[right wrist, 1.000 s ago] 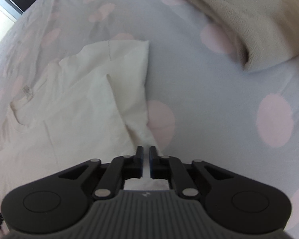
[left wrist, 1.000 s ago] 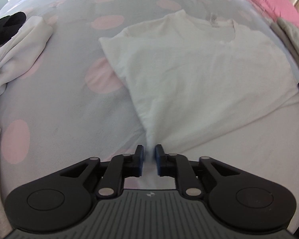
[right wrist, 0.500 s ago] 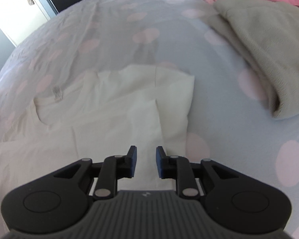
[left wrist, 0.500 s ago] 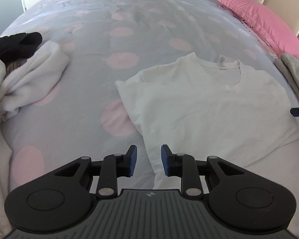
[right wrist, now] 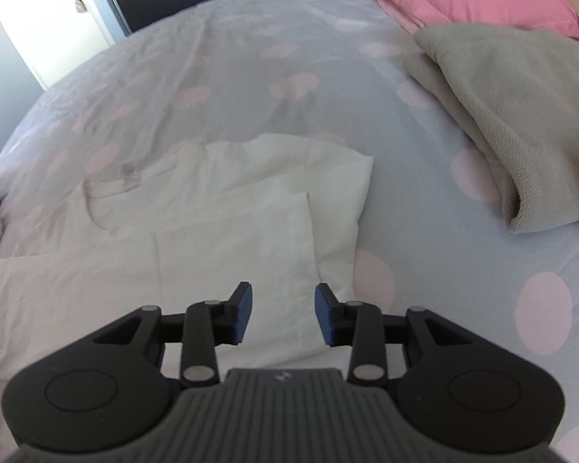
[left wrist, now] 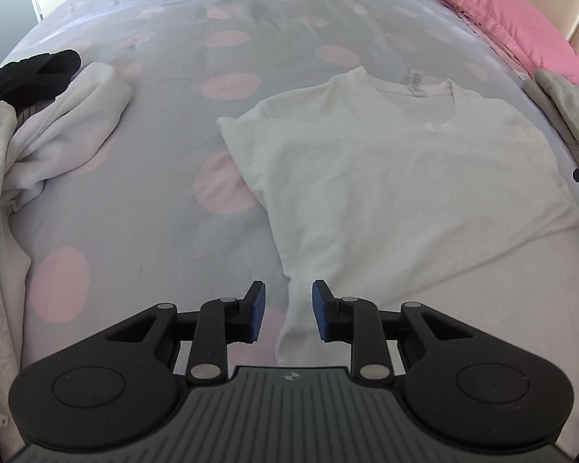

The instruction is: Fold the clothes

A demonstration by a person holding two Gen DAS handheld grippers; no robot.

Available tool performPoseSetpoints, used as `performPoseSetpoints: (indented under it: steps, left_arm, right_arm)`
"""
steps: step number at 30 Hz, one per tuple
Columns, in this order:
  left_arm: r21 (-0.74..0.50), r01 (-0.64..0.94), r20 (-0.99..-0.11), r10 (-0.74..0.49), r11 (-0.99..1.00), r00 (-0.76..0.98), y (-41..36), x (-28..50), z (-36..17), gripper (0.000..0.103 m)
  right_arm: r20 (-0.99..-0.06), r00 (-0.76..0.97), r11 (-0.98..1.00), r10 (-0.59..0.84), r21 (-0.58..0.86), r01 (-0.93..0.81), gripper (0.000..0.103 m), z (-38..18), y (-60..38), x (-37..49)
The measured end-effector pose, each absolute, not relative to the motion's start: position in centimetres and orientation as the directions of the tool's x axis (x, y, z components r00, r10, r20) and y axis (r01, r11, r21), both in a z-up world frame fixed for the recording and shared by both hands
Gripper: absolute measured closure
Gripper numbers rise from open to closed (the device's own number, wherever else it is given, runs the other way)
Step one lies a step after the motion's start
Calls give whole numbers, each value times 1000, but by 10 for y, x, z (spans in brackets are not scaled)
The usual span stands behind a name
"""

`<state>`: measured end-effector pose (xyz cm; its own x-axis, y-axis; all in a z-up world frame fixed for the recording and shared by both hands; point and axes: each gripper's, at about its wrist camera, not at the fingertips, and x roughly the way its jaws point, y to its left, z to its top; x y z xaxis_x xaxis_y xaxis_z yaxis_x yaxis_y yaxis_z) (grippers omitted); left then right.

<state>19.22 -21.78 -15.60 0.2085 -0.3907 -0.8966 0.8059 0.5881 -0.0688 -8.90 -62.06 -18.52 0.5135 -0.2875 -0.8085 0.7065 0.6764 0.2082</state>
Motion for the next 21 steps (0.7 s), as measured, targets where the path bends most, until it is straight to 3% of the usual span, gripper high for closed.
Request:
performPoseSetpoints:
  steps: [3, 10, 15, 21]
  left_arm:
    - [-83, 809, -907, -381, 582, 180, -205, 179, -152, 79]
    - [-57, 797, -946, -287, 601, 148, -173, 140, -153, 79]
    - [-103, 759, -975, -216, 642, 50, -148, 117, -165, 79]
    - [-95, 749, -994, -103, 656, -36, -128, 89, -199, 88]
  right_arm:
    - [-801, 502, 702, -326, 150, 696, 64, -178, -608, -108]
    - [-852, 438, 645, -287, 166, 746, 64, -178, -604, -164]
    - [-856, 415, 610, -308, 157, 776, 64, -172, -599, -198]
    - [-848, 408, 568, -339, 162, 807, 64, -164, -589, -227]
